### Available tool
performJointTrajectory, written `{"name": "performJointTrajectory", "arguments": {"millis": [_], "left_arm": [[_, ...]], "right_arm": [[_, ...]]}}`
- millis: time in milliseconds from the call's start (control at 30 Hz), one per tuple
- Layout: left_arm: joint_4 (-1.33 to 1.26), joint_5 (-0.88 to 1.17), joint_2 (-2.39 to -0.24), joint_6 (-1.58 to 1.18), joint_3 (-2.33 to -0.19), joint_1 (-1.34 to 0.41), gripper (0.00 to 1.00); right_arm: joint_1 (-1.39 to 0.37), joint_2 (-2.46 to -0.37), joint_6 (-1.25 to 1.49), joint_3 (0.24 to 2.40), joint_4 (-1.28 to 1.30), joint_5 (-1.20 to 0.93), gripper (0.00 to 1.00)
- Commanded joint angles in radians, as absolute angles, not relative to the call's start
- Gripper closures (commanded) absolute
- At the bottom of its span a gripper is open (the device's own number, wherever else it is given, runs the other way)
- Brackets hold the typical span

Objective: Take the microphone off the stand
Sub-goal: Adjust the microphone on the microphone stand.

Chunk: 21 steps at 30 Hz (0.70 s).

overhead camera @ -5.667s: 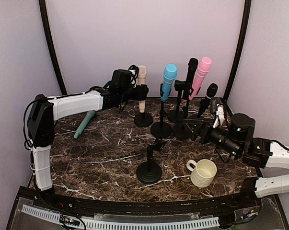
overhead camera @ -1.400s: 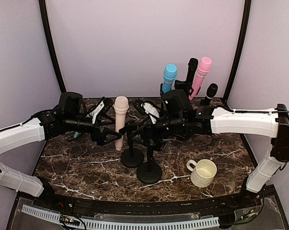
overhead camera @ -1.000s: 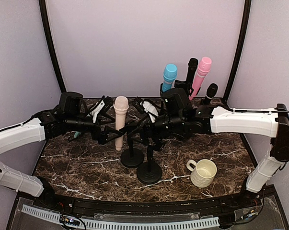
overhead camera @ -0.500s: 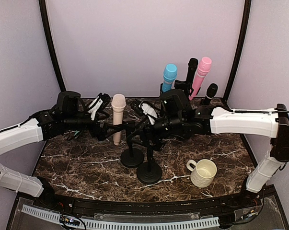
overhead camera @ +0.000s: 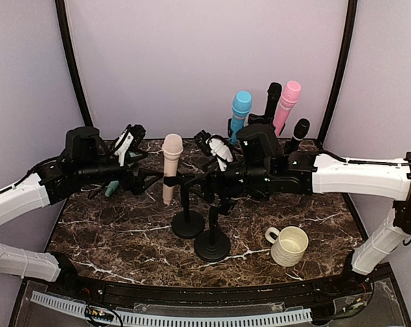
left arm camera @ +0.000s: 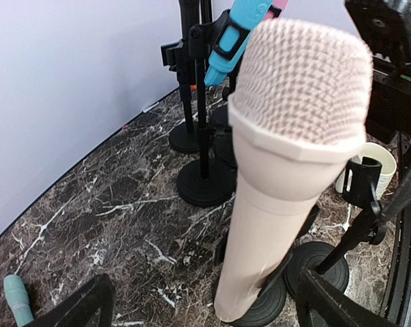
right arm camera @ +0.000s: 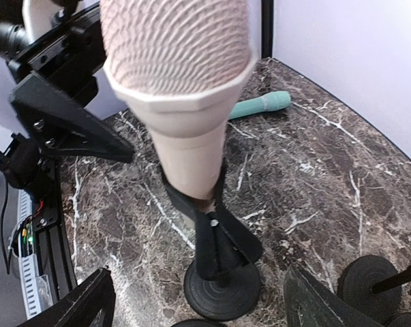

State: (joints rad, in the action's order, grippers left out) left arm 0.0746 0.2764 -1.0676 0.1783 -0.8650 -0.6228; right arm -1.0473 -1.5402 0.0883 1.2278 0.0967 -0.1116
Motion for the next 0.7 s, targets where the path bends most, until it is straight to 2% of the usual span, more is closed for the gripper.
{"name": "performJointTrajectory", "arguments": {"millis": [0, 367, 667], "left_arm": [[0.018, 0.325, -1.014, 0.188, -0.838, -0.626, 0.05], [0.003, 0.505, -1.074, 0.149, -0.873, -0.624, 0.04], [-0.031, 0.652, -1.172, 0.081, -0.942, -0.543, 0.04]], "right_arm": [[-1.055, -1.521, 0.100, 1.226, 0.029, -0.003, 0.13], [-1.055, -1.618, 0.009, 1.289, 0.026, -0.112, 0.12], [-1.006, -1.651, -0.025, 1.303, 0.028, -0.206, 0.18]]}}
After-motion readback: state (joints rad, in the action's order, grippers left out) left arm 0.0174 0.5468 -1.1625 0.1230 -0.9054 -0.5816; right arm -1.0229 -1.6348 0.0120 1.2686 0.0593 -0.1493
